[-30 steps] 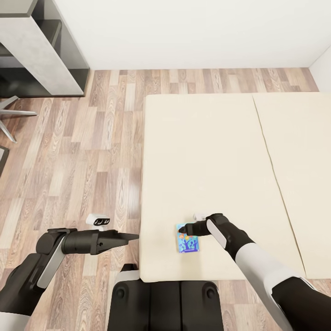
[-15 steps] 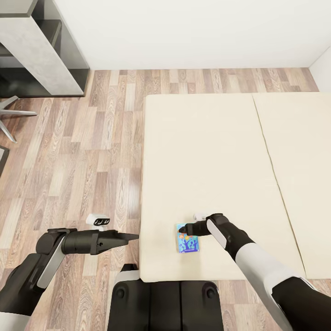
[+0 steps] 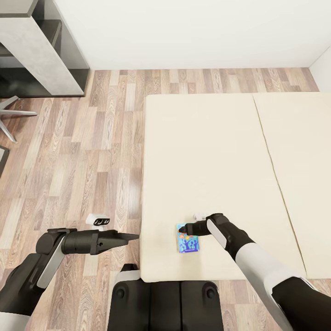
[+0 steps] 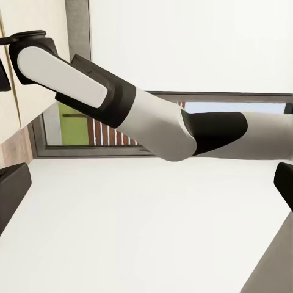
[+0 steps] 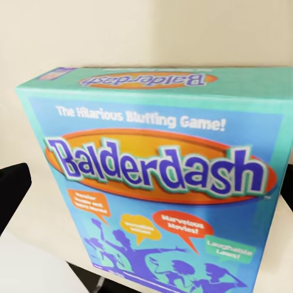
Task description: Put all the toys in the child's room - the three board games (two on the bed and one on the table), the two jigsaw puzzles on the table, and the tennis ball on the table - inside the toy box on the table in the child's room.
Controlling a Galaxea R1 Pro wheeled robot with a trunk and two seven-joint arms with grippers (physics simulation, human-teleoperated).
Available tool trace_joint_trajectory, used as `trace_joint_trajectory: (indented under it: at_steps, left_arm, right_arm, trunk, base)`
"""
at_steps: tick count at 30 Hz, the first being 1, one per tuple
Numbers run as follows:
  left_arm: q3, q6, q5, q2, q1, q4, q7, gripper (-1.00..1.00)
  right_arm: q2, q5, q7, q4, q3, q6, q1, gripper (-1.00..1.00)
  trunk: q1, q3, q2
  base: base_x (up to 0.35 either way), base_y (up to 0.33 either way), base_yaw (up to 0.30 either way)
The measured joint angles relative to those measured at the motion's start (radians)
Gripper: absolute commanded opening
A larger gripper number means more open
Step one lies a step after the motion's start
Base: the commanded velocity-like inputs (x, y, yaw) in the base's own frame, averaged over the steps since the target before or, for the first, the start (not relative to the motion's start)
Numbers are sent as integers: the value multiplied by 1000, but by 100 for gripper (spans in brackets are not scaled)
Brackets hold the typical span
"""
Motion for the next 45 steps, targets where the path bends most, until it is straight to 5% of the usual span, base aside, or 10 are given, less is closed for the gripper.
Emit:
trace_joint_trajectory:
  at_steps: [45]
  left_arm:
    - [0, 0, 0, 0, 0, 1, 0, 100]
  right_arm:
    - [1, 0, -1, -1, 2, -1, 0, 100]
  trunk:
    - [0, 0, 0]
  base:
    - [0, 2, 0]
